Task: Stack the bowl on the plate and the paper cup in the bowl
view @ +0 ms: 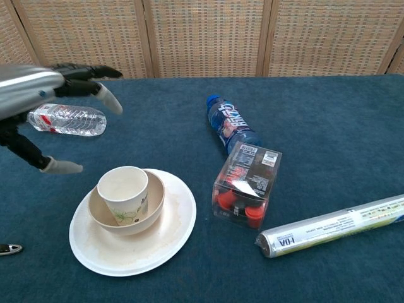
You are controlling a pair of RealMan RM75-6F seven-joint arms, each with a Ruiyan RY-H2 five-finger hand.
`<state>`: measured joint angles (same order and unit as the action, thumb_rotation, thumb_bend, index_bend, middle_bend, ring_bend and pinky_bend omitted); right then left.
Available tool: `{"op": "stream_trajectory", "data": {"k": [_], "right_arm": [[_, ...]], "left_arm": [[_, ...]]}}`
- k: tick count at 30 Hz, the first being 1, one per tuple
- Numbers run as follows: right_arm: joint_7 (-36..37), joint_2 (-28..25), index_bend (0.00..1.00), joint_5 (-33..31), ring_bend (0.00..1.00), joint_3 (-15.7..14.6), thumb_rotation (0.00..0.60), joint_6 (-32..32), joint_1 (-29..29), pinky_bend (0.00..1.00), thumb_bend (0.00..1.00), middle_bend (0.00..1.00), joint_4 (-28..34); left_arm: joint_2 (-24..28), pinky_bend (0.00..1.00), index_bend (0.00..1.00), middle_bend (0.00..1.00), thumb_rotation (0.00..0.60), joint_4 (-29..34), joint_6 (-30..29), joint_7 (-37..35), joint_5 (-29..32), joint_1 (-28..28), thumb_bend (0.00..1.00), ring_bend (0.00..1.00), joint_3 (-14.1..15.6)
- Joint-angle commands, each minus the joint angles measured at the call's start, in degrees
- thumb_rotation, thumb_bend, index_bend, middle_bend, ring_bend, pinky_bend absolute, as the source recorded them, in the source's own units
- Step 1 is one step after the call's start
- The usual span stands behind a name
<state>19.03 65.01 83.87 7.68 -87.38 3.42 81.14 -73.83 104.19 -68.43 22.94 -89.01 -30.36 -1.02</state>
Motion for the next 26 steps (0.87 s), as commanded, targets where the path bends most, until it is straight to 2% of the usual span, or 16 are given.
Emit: {"op": "stream_trajectory", "data": {"k": [1, 4, 10, 14, 18, 22, 26], "right_arm": [[-0.39, 0.09, 0.01, 0.24, 0.0, -0.13, 0.6, 0.06, 0.11, 0.0, 0.14, 0.0, 0.1], [-0.9, 0.18, 0.01, 0.46, 0.0, -0.24, 0.6, 0.04, 0.18, 0.0, 0.14, 0.0, 0.22], [-2.02, 0.31, 0.01, 0.67, 0.0, -0.35, 0.6, -0.01, 0.29, 0.0, 0.14, 0.0, 0.56], [-2.99, 0.45, 0.01, 0.98, 0.0, -0.49, 0.6, -0.16, 0.35, 0.0, 0.14, 0.0, 0.83], [-4.11, 0.54, 0.01, 1.47, 0.0, -0.77, 0.6, -0.24, 0.43, 0.0, 0.14, 0.0, 1.28], [-5.3, 0.74, 0.01, 1.92, 0.0, -0.9, 0.6, -0.55, 0.5, 0.0, 0.14, 0.0, 1.71], [-6.14, 0.88, 0.01, 2.11, 0.0, -0.92, 0.6, -0.63, 0.63, 0.0, 0.14, 0.0, 1.98]], "left_arm": [[3.34, 0.0, 0.18, 0.0, 0.6, 1.89, -8.03, -1.82, -1.69, 5.23, 0.16, 0.0, 0.57], [4.39, 0.0, 0.09, 0.0, 0.6, 1.29, -11.08, -1.17, -1.2, 7.79, 0.13, 0.0, 1.1], [5.5, 0.0, 0.01, 0.0, 0.6, -1.12, -16.55, -3.35, 0.38, 12.42, 0.08, 0.0, 1.43], [5.35, 0.0, 0.0, 0.0, 0.6, -3.24, -19.36, -4.61, 1.76, 15.3, 0.0, 0.0, 1.75], [5.46, 0.0, 0.0, 0.0, 0.6, -4.63, -20.48, -9.02, 3.26, 17.44, 0.0, 0.0, 2.14], [5.14, 0.0, 0.0, 0.0, 0.6, -7.34, -22.07, -8.74, 4.55, 19.4, 0.0, 0.0, 1.94], [4.01, 0.0, 0.0, 0.0, 0.6, -8.6, -23.4, -11.74, 6.43, 21.49, 0.0, 0.0, 1.44]]}}
